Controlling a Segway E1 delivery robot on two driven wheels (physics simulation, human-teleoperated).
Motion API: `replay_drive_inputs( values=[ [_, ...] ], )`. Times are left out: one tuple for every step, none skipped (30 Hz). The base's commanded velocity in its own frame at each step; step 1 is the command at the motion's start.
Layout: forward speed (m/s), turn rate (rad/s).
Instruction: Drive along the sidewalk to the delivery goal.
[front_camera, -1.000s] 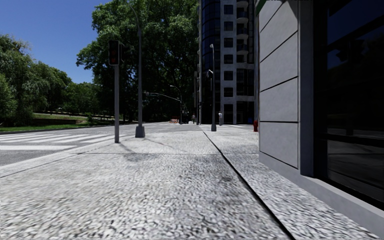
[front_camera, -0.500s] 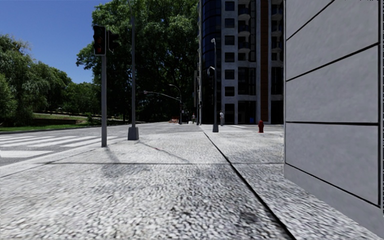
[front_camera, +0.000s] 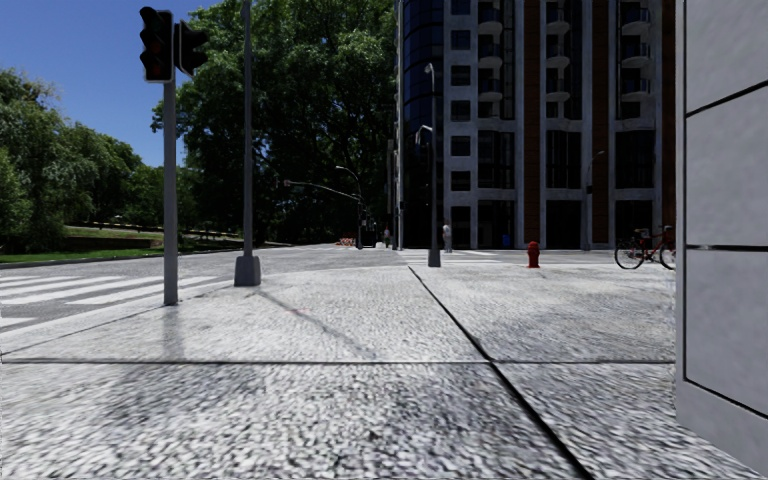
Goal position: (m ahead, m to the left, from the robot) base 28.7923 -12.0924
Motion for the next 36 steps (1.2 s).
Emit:
replay_drive_inputs(
  values=[
    [2.0, -0.26],
    [2.0, -0.26],
    [2.0, -0.26],
    [2.0, -0.27],
    [2.0, -0.27],
    [2.0, -0.27],
    [2.0, -0.3],
    [2.0, -0.3],
    [2.0, -0.36],
    [2.0, -0.38],
    [2.0, -0.39],
    [2.0, -0.39],
    [2.0, -0.39],
    [2.0, -0.39],
    [2.0, -0.39],
    [2.0, -0.39],
    [2.0, -0.39],
    [2.0, -0.39],
    [2.0, -0.39],
    [2.0, -0.39],
    [2.0, -0.39],
    [2.0, -0.39],
    [2.0, -0.39],
    [2.0, -0.39],
    [2.0, -0.39],
    [2.0, -0.39],
    [2.0, -0.39],
    [2.0, -0.39],
    [2.0, -0.39],
    [2.0, -0.39],
    [2.0, -0.39],
    [2.0, -0.39],
    [2.0, -0.39],
    [2.0, -0.32],
    [2.0, 0.0],
    [2.0, 0.0]
  ],
)
